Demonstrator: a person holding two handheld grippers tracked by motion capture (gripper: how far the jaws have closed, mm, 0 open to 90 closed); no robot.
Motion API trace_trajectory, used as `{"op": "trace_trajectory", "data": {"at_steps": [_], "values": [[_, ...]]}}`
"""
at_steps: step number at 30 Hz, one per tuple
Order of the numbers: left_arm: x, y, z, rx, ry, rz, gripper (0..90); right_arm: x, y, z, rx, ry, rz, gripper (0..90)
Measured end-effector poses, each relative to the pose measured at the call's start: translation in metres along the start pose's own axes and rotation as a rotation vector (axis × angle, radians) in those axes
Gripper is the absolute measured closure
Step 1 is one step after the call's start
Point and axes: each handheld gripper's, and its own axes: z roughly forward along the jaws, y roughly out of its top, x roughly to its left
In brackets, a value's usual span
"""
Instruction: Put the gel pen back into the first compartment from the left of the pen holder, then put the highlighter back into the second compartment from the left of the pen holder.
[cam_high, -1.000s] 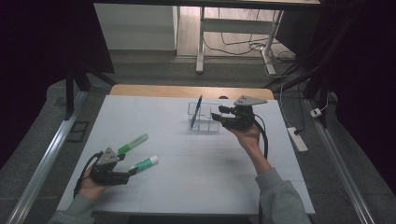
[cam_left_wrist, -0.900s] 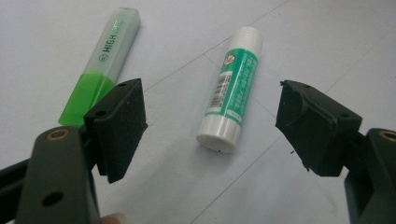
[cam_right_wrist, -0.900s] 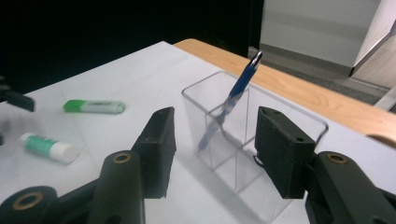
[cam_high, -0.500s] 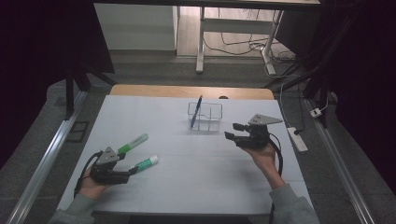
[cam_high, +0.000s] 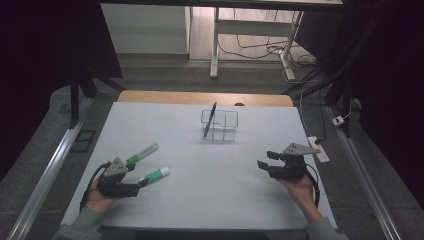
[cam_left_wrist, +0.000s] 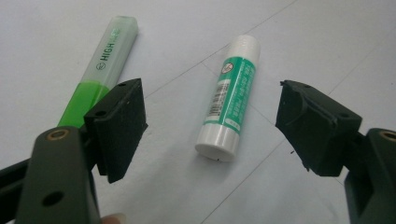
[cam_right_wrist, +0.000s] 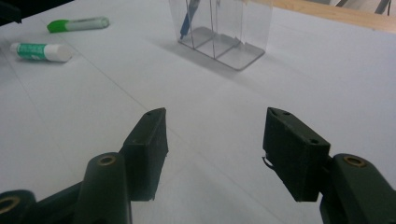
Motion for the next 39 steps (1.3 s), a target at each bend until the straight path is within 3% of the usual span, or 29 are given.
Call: {"op": "trace_trajectory", "data": {"at_steps": [6,15,39], "values": [[0.001,0.001,0.001,0.002,0.002,-0.005,24.3,0.002,-0.01,-0.005,0.012,-0.011,-0.024,38.5],[0.001,0.001,-0.001,-0.007,0.0,-0.018,24.9,0.009,-0.01,0.0,0.03,-0.009,-0.082,37.8],[0.004,0.012,-0.005,0.004,-0.011,-0.017,25.2,0.011,-0.011,0.0,0.06,0.0,-0.091,37.4]]}}
